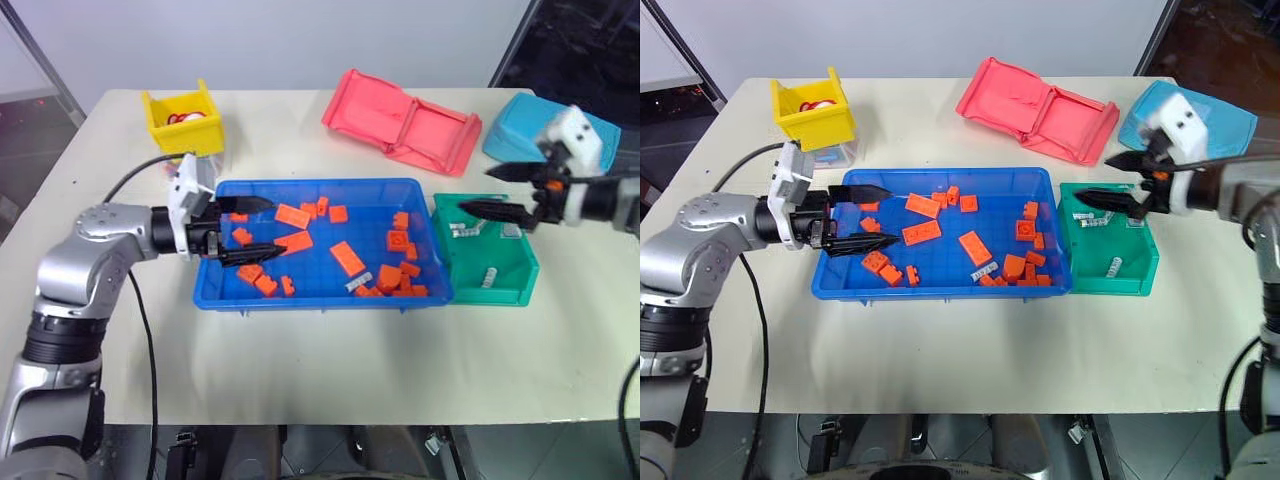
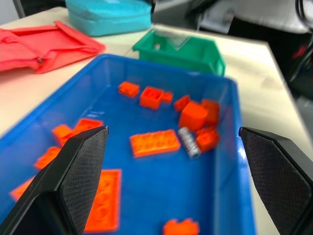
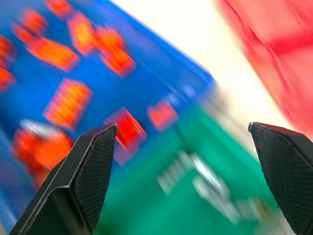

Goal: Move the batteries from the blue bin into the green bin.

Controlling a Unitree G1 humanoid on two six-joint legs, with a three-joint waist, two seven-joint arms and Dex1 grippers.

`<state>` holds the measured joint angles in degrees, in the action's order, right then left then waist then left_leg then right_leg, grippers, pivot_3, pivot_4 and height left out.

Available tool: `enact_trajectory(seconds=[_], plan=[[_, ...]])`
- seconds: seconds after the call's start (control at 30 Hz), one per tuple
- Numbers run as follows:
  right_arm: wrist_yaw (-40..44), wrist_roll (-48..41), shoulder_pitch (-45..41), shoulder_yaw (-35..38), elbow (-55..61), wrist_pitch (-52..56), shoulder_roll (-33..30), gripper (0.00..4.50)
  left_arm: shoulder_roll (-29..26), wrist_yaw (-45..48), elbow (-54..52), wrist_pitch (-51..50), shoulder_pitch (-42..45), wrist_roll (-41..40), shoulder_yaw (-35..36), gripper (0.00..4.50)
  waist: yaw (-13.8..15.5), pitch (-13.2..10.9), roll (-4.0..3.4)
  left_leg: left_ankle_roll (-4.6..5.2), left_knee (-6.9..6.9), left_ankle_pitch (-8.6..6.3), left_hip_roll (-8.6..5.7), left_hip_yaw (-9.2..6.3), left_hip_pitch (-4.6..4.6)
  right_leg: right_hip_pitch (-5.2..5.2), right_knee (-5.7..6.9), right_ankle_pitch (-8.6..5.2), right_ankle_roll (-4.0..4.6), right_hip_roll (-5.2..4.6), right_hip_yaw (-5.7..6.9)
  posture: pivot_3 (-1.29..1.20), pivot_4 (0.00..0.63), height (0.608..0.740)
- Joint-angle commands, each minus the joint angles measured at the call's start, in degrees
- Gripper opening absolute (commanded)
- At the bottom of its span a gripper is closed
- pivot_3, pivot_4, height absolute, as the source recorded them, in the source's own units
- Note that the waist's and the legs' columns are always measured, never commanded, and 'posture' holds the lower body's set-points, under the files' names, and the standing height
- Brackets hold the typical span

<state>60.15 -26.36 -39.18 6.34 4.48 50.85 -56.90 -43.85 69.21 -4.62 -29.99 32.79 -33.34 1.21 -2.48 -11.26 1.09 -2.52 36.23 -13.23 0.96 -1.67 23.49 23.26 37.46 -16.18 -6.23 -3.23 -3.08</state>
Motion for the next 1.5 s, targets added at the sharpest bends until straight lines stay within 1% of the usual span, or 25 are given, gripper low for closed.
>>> enact_trajectory(seconds=[0.03, 0.13, 0.3, 0.57, 0.7, 0.9, 1.13, 1.33, 1.5], plan=[[0.7, -2.7, -1.6, -2.8, 4.4, 2.1, 1.7, 4.43, -2.8, 3.0, 0.3, 3.5, 1.0, 2.8, -0.2, 4.50, 0.2, 0.0, 0.00, 0.00, 0.00, 0.00, 0.00, 0.00, 0.01, -0.01, -0.01, 0.00, 0.00, 0.00, 0.00, 0.00, 0.150, 0.740], [3.6, -2.7, -2.3, -7.4, 6.4, 1.1, 2.3, 4.43, -4.0, 4.3, -0.5, 4.1, 0.9, 3.3, -0.2, 4.50, 0.5, 0.0, 0.00, 0.00, 0.01, 0.00, -0.05, 0.01, 0.08, 0.01, -0.05, 0.00, 0.00, -0.07, 0.00, 0.00, 0.150, 0.740], [7.0, -1.1, -3.0, -14.6, 7.4, -2.0, 4.1, 4.43, -3.4, 3.3, -2.2, 3.5, 0.3, 2.6, 0.8, 4.50, 0.4, 0.0, 0.01, 0.00, 0.04, 0.00, -0.06, 0.02, 0.10, 0.01, -0.06, 0.00, 0.00, -0.10, 0.01, 0.00, 0.150, 0.740], [4.1, -1.0, -3.7, -20.7, 7.0, 2.2, 11.6, 4.43, -4.1, 0.5, -5.3, 1.2, -3.9, 1.2, 3.4, 4.50, 0.0, 0.0, 0.01, 0.01, 0.02, 0.00, -0.02, -0.01, 0.09, 0.08, 0.03, 0.00, 0.00, -0.04, 0.01, 0.00, 0.150, 0.740], [2.5, 0.8, -3.9, -23.5, 4.5, 2.5, 14.8, 4.43, -3.6, -1.5, -7.5, 0.2, -5.8, -0.1, 4.8, 4.50, 0.1, 0.0, 0.02, 0.00, 0.06, 0.00, -0.03, -0.01, 0.10, 0.06, 0.03, 0.00, 0.00, -0.07, 0.01, 0.00, 0.150, 0.740], [1.4, 4.2, -3.9, -26.3, 0.4, 1.0, 17.3, 4.43, -2.7, -4.4, -9.6, -0.9, -7.1, -1.5, 5.8, 4.50, 0.2, 0.0, 0.02, 0.00, 0.10, 0.00, -0.04, -0.01, 0.10, 0.04, 0.04, 0.00, 0.00, -0.08, 0.02, 0.00, 0.150, 0.740], [2.2, 9.2, -3.4, -28.7, -3.2, -2.7, 16.5, 4.43, -2.4, -6.1, -10.3, -1.0, -7.8, -2.2, 6.2, 4.50, 0.1, 0.0, 0.03, 0.00, 0.10, 0.00, -0.04, -0.02, 0.09, 0.04, 0.06, 0.00, 0.00, -0.07, 0.03, 0.00, 0.150, 0.740], [6.7, 14.9, -2.3, -32.3, -3.6, -9.9, 12.1, 4.43, -1.7, -6.6, -9.6, -0.2, -7.5, -1.9, 5.6, 4.50, 0.3, 0.0, 0.04, 0.00, 0.14, 0.00, -0.04, -0.02, 0.08, -0.01, 0.05, 0.00, 0.00, -0.08, 0.03, 0.00, 0.150, 0.740], [7.8, 17.8, -2.8, -32.7, -5.0, -13.4, 12.6, 4.43, -1.1, -6.6, -9.1, 0.3, -7.2, -1.5, 5.4, 4.50, 0.2, 0.0, 0.05, 0.00, 0.16, 0.00, -0.04, -0.02, 0.04, -0.03, 0.06, 0.00, 0.00, -0.07, 0.03, 0.00, 0.150, 0.740]])
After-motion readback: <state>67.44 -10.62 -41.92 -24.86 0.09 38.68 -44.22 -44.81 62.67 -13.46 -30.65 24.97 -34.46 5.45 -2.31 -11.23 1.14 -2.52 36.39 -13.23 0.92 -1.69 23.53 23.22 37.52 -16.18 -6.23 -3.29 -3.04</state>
